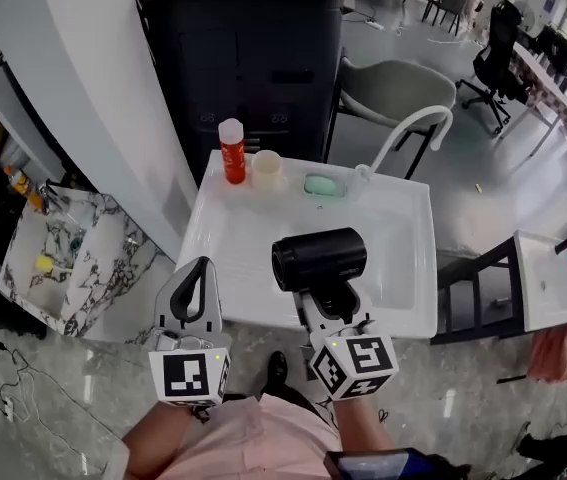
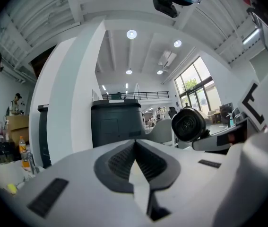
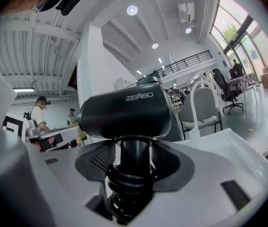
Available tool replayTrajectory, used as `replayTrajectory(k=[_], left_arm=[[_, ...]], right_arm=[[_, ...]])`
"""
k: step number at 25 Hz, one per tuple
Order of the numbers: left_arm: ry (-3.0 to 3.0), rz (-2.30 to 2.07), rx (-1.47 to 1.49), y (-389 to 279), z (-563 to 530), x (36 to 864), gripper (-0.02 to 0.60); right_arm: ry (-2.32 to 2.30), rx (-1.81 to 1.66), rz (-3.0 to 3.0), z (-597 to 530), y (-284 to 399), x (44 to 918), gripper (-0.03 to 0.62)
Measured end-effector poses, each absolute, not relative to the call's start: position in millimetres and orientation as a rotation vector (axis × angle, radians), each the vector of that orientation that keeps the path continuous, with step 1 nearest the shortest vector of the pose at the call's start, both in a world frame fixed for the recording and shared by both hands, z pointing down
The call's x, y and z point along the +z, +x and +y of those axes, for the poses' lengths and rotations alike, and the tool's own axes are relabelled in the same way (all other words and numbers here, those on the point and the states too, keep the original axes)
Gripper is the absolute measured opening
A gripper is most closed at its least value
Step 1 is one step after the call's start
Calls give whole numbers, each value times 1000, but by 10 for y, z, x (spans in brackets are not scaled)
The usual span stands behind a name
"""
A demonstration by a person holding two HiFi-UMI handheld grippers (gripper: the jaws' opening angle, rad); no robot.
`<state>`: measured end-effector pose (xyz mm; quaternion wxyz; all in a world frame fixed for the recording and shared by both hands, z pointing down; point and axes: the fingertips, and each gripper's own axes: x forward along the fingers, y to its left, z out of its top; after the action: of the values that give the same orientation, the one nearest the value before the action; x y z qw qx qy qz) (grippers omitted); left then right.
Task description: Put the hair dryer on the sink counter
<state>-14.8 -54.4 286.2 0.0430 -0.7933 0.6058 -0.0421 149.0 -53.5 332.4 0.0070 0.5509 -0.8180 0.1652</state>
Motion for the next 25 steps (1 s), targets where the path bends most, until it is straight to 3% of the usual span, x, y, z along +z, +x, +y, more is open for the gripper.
replayTrajectory(k=[13,25], left_arm=[[-2326,1961,-17,-351,-920,2637,9],[-2393,1947,-62,-625,-1301,2830,9]], right_arm=[[1629,422,-2660,-1163,1298,3050,245],[1590,492,-2559,-1465,979,3400,245]])
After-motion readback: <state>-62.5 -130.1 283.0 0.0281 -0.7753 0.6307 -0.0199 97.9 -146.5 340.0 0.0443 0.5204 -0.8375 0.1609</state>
